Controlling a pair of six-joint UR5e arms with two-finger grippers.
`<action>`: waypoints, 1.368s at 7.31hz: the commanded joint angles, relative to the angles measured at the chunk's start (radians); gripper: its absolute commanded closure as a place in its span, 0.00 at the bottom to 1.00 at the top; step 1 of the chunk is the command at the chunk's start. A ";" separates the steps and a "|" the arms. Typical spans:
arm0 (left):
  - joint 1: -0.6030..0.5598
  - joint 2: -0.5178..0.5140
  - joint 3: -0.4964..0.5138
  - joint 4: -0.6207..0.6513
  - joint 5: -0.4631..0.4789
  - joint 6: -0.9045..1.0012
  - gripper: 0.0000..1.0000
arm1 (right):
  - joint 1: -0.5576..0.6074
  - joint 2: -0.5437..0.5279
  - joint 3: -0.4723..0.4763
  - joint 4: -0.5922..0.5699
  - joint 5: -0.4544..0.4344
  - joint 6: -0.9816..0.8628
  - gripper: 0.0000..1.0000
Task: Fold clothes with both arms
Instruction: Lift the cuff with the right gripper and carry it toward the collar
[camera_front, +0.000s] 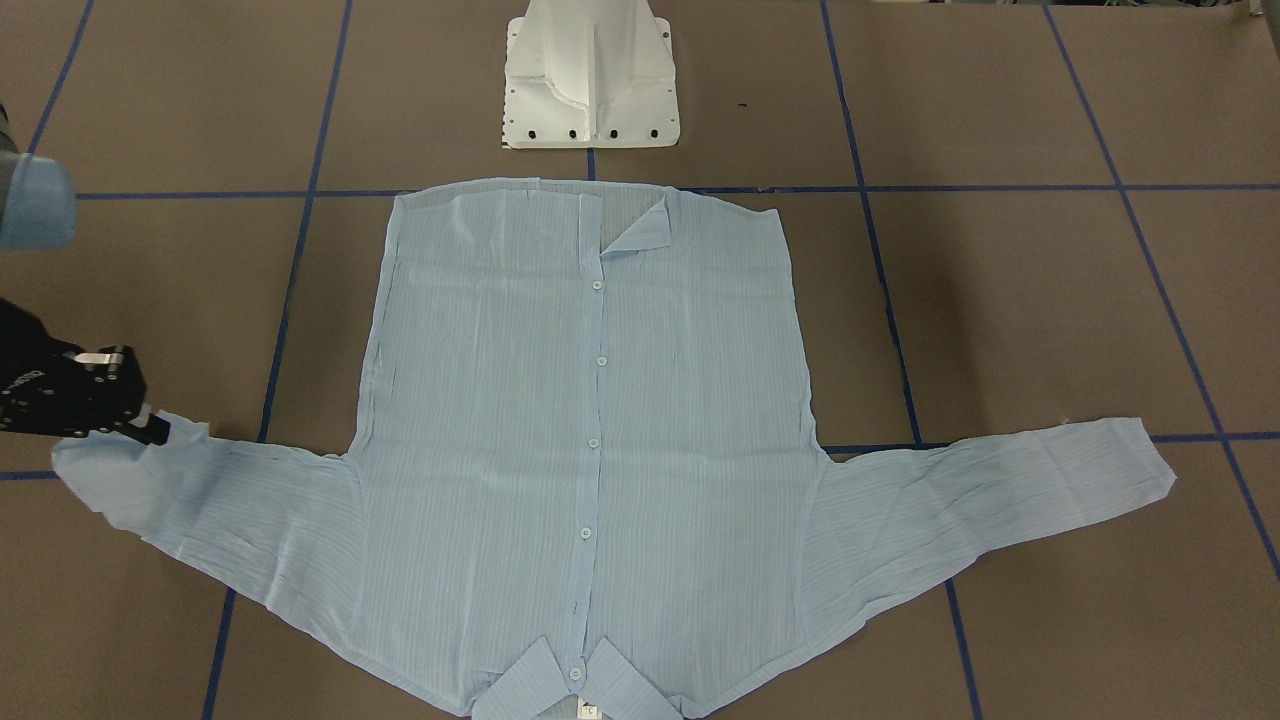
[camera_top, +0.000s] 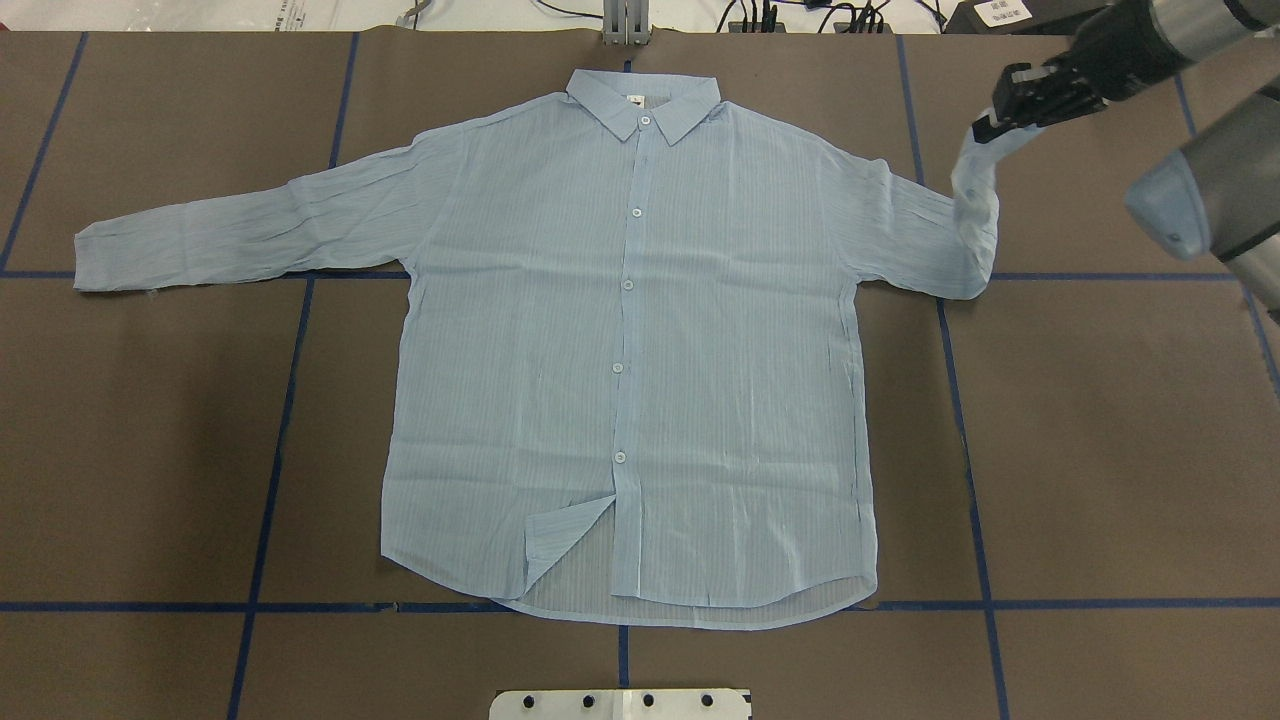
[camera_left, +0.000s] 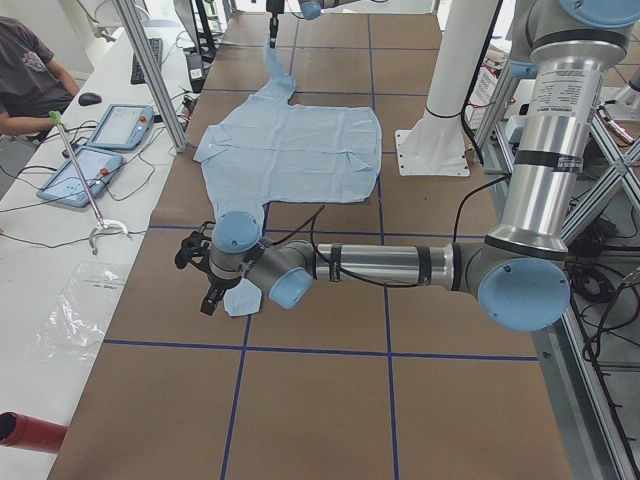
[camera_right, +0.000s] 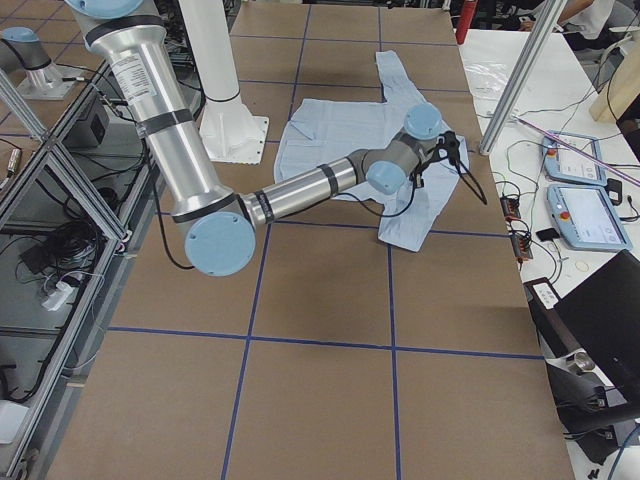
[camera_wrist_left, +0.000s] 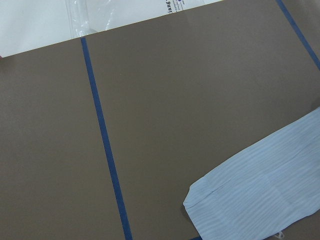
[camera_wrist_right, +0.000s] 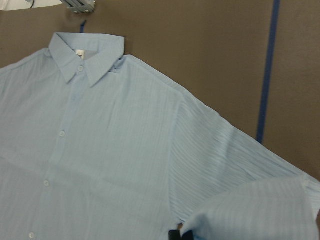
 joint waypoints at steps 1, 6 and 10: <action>0.000 0.000 0.000 0.000 -0.001 -0.003 0.01 | -0.071 0.271 -0.134 -0.059 -0.004 0.122 1.00; 0.000 0.003 0.002 0.000 -0.001 -0.010 0.01 | -0.312 0.519 -0.377 -0.051 -0.317 0.127 1.00; 0.000 0.008 0.000 0.000 -0.001 -0.010 0.01 | -0.450 0.670 -0.719 0.050 -0.510 0.115 1.00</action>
